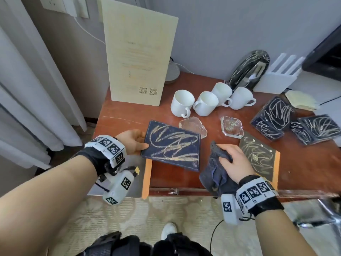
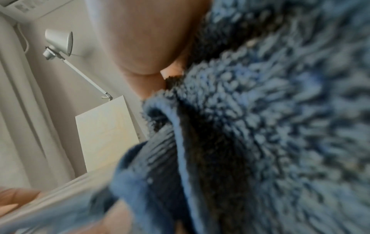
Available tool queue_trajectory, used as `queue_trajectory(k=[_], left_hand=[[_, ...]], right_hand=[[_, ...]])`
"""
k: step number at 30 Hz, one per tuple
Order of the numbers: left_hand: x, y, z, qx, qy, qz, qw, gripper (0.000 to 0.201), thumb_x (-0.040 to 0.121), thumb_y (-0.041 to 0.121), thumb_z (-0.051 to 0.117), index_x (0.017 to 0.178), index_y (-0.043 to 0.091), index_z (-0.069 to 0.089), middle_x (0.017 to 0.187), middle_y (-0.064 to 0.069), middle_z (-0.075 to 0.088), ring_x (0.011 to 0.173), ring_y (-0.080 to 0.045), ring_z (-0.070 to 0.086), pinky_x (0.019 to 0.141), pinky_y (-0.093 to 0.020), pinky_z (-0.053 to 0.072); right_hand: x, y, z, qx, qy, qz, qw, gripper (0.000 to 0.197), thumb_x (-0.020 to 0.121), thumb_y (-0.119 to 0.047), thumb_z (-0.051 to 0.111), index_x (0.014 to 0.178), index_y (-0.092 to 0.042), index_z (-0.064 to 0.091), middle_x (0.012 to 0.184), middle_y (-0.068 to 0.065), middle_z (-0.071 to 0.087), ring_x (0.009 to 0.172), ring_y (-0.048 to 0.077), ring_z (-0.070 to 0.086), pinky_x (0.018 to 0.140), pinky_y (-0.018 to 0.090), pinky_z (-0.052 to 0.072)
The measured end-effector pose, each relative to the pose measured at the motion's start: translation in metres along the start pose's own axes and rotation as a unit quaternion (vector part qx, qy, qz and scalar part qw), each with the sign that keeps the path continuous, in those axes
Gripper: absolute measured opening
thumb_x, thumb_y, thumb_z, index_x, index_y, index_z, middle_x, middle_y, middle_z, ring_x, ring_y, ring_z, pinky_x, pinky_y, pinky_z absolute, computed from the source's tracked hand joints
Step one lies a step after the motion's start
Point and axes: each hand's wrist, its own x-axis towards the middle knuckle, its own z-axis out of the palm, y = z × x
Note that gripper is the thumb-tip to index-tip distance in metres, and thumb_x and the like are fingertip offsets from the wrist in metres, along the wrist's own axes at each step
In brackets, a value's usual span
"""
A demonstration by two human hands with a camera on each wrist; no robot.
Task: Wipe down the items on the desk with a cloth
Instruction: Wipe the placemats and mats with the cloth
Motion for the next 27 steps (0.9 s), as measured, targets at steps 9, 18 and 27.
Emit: queue_trajectory(k=[9, 18, 27], left_hand=[[0.024, -0.018, 0.085, 0.203, 0.076, -0.052, 0.975, 0.046, 0.09, 0.015, 0.058, 0.131, 0.006, 0.039, 0.127, -0.01, 0.054, 0.11, -0.029, 0.056, 0.09, -0.036, 0.049], [0.017, -0.022, 0.138, 0.47, 0.068, 0.028, 0.88, 0.104, 0.078, 0.047, 0.068, 0.149, 0.021, -0.002, 0.157, 0.001, -0.005, 0.145, -0.021, -0.005, 0.116, -0.031, 0.001], [0.022, -0.024, 0.144, 0.434, 0.076, -0.005, 0.897, 0.091, 0.082, 0.042, 0.066, 0.149, 0.02, 0.009, 0.156, 0.004, -0.009, 0.144, -0.016, -0.011, 0.115, -0.026, 0.0]], right_hand=[[0.019, 0.045, 0.004, -0.162, -0.186, -0.091, 0.965, 0.044, 0.089, -0.011, 0.046, 0.129, -0.028, 0.05, 0.133, -0.006, 0.042, 0.115, 0.018, 0.047, 0.09, 0.033, 0.045], [0.027, 0.054, 0.018, -0.218, -0.204, -0.183, 0.936, 0.04, 0.092, -0.013, 0.044, 0.129, -0.028, 0.052, 0.132, -0.01, 0.04, 0.119, 0.017, 0.038, 0.086, 0.03, 0.044], [0.015, 0.053, 0.022, -0.251, -0.247, -0.339, 0.872, 0.037, 0.085, -0.007, 0.046, 0.112, -0.023, 0.066, 0.121, 0.0, 0.052, 0.104, 0.029, 0.05, 0.062, 0.029, 0.038]])
